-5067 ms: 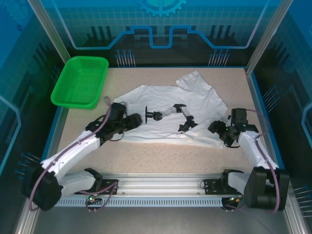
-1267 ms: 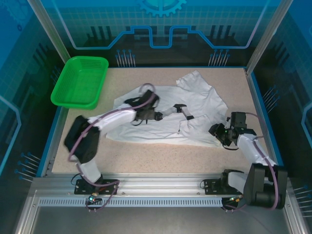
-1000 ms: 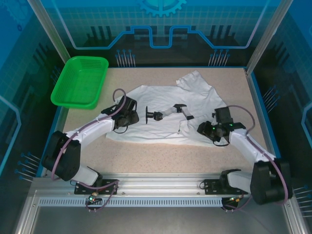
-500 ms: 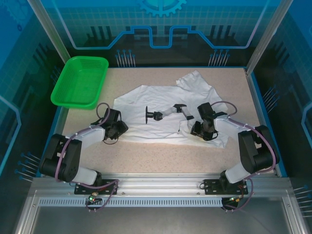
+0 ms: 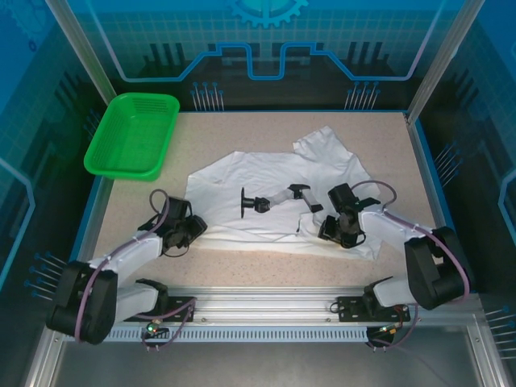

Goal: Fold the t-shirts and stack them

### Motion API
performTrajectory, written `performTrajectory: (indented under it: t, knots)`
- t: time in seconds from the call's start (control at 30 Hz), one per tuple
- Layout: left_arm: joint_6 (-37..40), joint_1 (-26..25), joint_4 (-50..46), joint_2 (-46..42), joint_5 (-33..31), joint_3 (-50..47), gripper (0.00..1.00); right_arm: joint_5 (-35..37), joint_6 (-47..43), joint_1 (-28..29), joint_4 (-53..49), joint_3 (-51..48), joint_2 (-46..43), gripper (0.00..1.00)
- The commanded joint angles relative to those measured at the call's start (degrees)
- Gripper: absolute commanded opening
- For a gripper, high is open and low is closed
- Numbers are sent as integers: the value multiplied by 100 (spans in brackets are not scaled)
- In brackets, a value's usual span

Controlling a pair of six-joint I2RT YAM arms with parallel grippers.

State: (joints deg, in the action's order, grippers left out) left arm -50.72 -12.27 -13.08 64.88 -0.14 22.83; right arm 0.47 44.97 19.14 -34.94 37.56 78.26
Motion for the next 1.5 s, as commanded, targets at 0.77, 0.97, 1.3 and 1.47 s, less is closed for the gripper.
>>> performTrajectory:
  t: [0.77,0.97,1.3,1.47]
  knots:
    - [-412,-433,-1782,618,234,3024,55,-683,-732,-162,1429,890,-1061,73]
    - [-437,-461,-1597,2797,332,4389,54,-1275,-802,-313,2325,1876,529,63]
    - [-1087,-260,-1254,4240,42,5210,45,-1515,-683,-338,3553,1694,1234,62]
    - [-1266,-327,-1321,4212,-468,5154,43,-1496,-580,-339,3546,1649,1353,61]
